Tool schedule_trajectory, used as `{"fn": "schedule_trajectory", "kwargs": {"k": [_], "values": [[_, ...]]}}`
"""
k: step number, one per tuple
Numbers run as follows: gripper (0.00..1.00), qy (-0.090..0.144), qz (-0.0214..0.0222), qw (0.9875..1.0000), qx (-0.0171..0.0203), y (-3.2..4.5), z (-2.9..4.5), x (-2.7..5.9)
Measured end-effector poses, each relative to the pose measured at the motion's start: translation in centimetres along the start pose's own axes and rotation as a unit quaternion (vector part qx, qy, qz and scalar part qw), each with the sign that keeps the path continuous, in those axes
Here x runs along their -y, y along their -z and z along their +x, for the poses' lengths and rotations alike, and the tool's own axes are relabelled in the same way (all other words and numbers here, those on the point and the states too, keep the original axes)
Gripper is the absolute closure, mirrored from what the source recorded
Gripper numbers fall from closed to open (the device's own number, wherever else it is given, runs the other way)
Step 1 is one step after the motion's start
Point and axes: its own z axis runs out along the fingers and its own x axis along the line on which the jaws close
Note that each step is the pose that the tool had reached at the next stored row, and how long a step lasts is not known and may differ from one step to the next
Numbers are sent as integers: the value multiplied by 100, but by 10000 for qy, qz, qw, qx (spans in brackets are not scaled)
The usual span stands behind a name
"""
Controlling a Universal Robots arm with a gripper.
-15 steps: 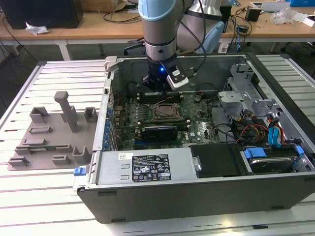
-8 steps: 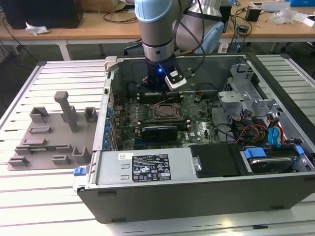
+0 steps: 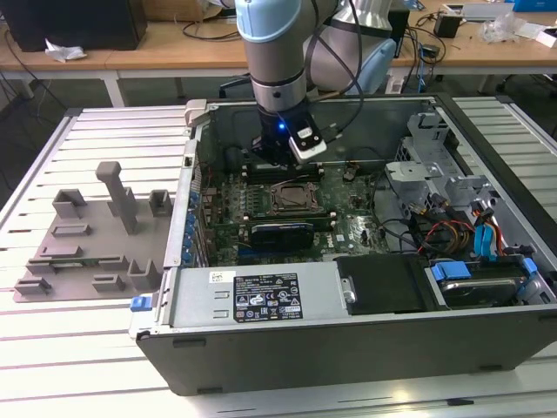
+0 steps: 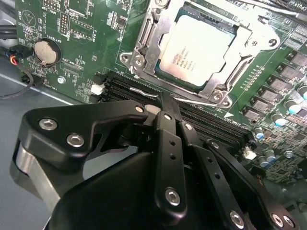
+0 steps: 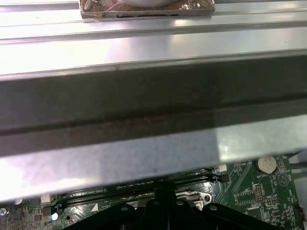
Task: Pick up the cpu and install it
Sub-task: 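Install the first cpu locking lever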
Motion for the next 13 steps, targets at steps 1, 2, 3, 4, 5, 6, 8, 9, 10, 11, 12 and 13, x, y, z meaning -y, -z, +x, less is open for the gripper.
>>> {"fn": "schedule_trajectory", "kwargs": {"k": [1,2,3,4,5,6,8,9,10,11,12,13], "values": [[89,-12,2,10000,2,-3,2,-6],[89,-22,4,10000,4,-6,3,-16],[89,-31,7,10000,6,-10,5,-23],[89,-44,34,10000,13,-18,7,-28],[89,-55,62,10000,22,-25,8,-27],[89,-66,82,9999,29,-33,9,-26],[89,-82,114,9999,40,-47,11,-26],[89,-89,123,9999,45,-53,12,-26],[89,-97,132,9999,49,-60,13,-26],[89,-109,143,9998,56,-70,15,-26],[89,-117,152,9998,60,-76,16,-27],[89,-124,158,9998,64,-82,17,-27]]}}
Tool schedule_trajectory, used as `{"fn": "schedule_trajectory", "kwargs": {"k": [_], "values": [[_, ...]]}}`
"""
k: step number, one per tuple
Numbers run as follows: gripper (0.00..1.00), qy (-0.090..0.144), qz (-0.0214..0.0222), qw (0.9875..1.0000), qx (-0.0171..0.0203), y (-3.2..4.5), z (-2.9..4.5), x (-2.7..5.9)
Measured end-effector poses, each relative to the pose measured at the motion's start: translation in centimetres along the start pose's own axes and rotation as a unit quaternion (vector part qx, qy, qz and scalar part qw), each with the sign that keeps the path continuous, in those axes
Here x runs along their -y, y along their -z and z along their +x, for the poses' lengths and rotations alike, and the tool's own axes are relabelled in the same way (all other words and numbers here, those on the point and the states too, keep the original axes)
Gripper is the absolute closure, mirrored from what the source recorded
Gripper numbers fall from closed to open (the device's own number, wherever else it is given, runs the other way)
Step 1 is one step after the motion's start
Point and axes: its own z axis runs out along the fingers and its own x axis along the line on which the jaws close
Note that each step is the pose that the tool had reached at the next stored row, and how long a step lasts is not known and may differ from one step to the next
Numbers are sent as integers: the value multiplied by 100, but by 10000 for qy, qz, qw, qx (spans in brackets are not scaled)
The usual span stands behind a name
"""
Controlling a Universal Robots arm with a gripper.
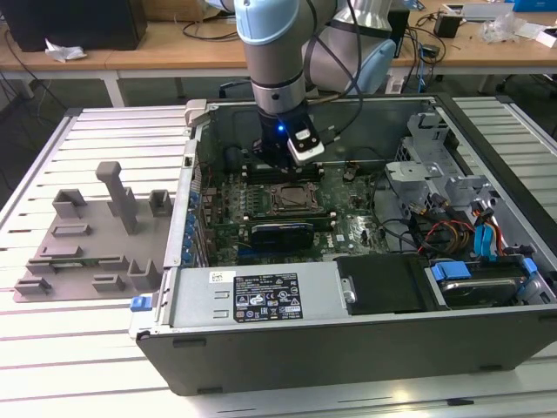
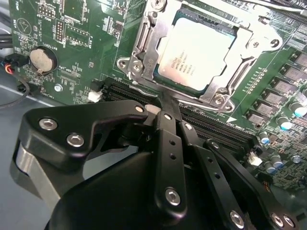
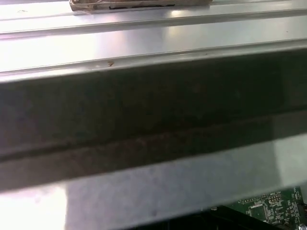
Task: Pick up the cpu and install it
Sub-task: 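Install the first cpu locking lever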
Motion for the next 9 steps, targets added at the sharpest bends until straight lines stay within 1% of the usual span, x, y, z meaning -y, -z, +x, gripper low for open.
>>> {"fn": "schedule_trajectory", "kwargs": {"k": [4,9], "values": [[89,-52,31,10000,15,-34,5,2],[89,-67,34,10000,18,-37,3,2]]}}
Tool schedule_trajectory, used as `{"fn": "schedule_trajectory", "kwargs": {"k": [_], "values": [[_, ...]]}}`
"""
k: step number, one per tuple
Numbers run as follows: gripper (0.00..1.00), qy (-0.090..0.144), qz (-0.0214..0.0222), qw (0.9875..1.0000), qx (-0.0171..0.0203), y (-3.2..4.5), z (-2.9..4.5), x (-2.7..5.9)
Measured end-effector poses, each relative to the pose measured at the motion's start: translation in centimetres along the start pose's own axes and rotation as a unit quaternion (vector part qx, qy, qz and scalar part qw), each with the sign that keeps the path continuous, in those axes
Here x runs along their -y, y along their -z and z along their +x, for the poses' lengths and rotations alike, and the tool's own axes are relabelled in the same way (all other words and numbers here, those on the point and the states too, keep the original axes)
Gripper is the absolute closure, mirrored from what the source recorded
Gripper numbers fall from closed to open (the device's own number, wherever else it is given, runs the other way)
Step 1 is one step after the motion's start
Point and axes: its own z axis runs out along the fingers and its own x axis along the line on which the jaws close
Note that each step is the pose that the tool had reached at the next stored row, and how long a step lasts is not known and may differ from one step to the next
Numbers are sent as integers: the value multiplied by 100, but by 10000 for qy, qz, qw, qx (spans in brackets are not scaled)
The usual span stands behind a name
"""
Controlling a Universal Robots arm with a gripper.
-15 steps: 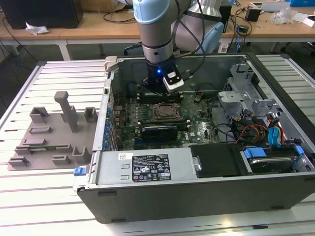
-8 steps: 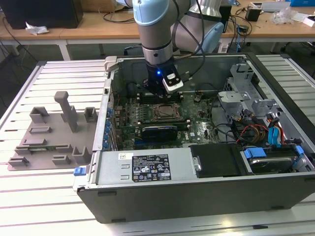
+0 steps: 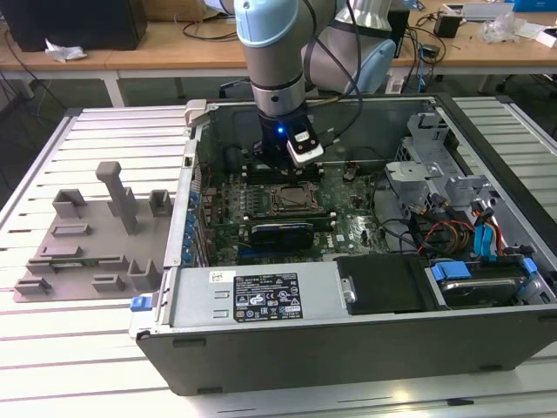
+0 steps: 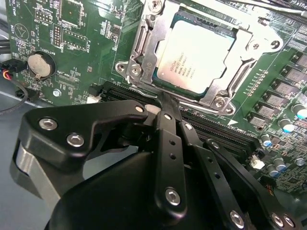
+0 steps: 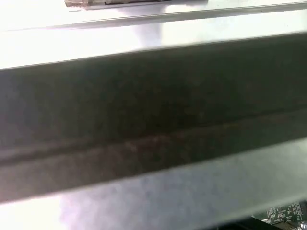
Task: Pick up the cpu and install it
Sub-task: 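Install the first cpu locking lever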
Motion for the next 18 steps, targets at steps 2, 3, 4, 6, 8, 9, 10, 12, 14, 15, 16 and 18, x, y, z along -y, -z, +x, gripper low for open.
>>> {"fn": "schedule_trajectory", "kwargs": {"k": [2,3,4,6,8,9,10,12,14,15,16,18], "values": [[89,0,0,10000,0,0,-1,0],[89,0,0,10000,0,2,-3,-1],[89,-1,-6,10000,4,24,-11,-7],[89,0,0,10000,0,94,-21,-14],[89,0,1,10000,-1,95,-21,-16],[89,-1,-5,10000,0,95,-19,-18],[89,-2,-18,10000,-1,94,-18,-20],[89,-8,-55,10000,5,88,-3,-19],[89,-9,-55,10000,14,83,12,-15],[89,-10,-57,10000,21,74,19,-13],[89,-10,-57,10000,27,67,22,-11],[89,-8,-61,10000,40,46,25,-7]]}}
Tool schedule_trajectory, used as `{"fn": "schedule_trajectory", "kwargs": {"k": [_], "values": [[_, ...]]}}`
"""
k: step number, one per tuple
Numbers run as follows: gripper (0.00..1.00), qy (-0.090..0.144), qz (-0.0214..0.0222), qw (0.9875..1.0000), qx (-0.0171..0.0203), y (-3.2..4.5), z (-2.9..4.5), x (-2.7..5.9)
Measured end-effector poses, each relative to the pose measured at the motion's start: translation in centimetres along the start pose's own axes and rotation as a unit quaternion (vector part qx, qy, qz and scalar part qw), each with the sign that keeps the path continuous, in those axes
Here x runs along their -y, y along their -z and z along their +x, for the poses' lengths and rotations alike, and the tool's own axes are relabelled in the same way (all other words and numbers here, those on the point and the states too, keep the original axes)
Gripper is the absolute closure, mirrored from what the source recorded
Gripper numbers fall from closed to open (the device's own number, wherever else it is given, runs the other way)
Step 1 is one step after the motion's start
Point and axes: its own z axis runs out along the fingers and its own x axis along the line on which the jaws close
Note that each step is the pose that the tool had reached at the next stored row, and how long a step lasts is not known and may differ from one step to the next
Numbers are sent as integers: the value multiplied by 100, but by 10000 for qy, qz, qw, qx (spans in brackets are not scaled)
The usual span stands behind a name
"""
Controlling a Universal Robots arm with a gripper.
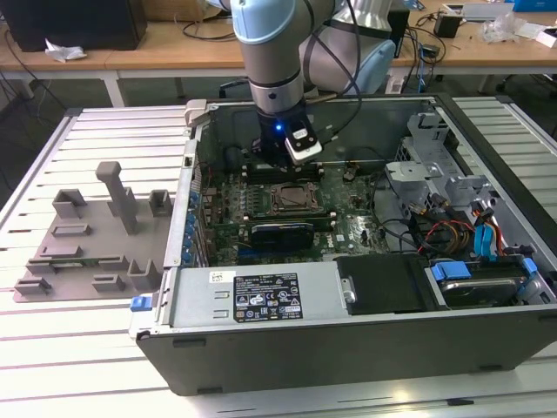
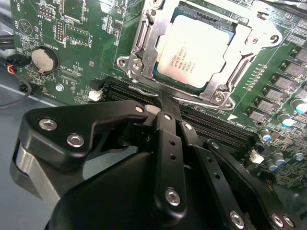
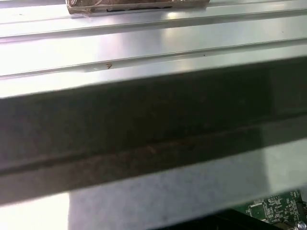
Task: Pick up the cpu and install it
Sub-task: 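Install the first cpu locking lever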
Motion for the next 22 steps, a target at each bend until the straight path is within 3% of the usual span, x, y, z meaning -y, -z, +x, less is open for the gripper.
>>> {"fn": "schedule_trajectory", "kwargs": {"k": [9,11,16,19,22], "values": [[89,0,-3,10000,10,-46,3,32],[89,-6,-37,10000,5,-48,2,31],[89,-4,-30,10000,6,-1,-5,25],[89,3,16,10000,15,44,-12,19],[89,30,169,9998,42,94,-22,11]]}}
